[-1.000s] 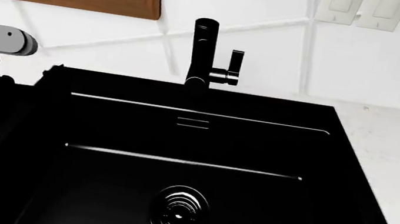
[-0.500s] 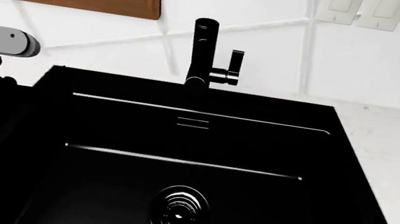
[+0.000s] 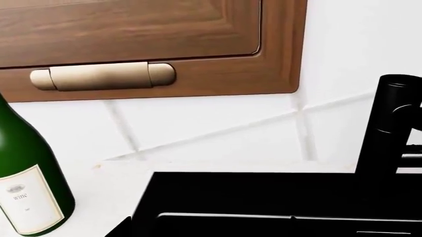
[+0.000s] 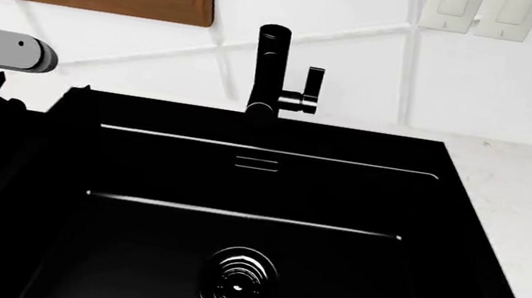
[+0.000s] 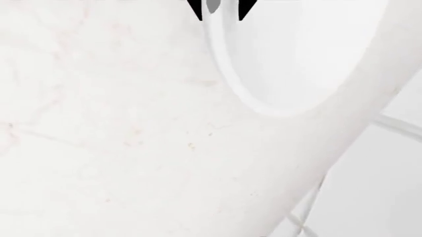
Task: Pick the cup and bowl from the sink and place them on the counter for drying.
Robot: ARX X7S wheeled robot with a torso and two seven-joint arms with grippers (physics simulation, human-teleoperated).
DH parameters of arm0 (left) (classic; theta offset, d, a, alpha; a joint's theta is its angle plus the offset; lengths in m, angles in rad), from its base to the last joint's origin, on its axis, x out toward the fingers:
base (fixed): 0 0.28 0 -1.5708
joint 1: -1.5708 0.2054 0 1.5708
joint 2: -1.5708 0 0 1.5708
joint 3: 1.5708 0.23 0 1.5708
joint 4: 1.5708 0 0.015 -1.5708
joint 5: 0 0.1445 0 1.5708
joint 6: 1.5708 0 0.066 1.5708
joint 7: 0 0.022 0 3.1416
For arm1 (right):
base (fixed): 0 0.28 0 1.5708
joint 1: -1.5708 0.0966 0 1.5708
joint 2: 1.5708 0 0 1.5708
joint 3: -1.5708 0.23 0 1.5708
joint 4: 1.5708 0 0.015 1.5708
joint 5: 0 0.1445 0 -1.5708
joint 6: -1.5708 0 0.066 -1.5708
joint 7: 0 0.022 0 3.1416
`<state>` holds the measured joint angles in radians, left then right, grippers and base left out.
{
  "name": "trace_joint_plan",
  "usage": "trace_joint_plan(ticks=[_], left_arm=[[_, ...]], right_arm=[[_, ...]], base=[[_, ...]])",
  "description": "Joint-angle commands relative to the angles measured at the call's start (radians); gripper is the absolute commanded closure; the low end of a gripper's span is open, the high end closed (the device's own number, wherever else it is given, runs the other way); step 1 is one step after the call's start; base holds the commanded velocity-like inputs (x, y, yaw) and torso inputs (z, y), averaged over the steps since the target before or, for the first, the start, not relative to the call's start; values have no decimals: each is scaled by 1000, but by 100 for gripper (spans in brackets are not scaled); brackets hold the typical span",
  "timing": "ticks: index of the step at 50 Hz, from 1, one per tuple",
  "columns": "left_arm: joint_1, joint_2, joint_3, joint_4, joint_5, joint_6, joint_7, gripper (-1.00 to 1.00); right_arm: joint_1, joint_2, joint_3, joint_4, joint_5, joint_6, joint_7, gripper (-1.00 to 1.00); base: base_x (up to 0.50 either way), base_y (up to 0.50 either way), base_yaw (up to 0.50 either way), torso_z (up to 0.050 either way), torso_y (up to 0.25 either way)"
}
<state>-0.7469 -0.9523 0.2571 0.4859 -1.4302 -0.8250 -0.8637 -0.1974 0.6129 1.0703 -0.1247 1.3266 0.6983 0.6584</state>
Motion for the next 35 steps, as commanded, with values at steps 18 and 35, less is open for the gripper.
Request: trace_joint_plan(ticks=[18, 35], left_arm=[[-3, 19, 2, -14, -4, 21, 32, -100], [2, 16, -3, -15, -2, 29, 36, -100]], right_arm=[[-8, 77, 106, -90, 86, 51, 89, -100], [37, 269, 64, -212, 75, 78, 184, -100]], base=[[0, 0, 0, 0, 0], [0, 0, 0, 0, 0]])
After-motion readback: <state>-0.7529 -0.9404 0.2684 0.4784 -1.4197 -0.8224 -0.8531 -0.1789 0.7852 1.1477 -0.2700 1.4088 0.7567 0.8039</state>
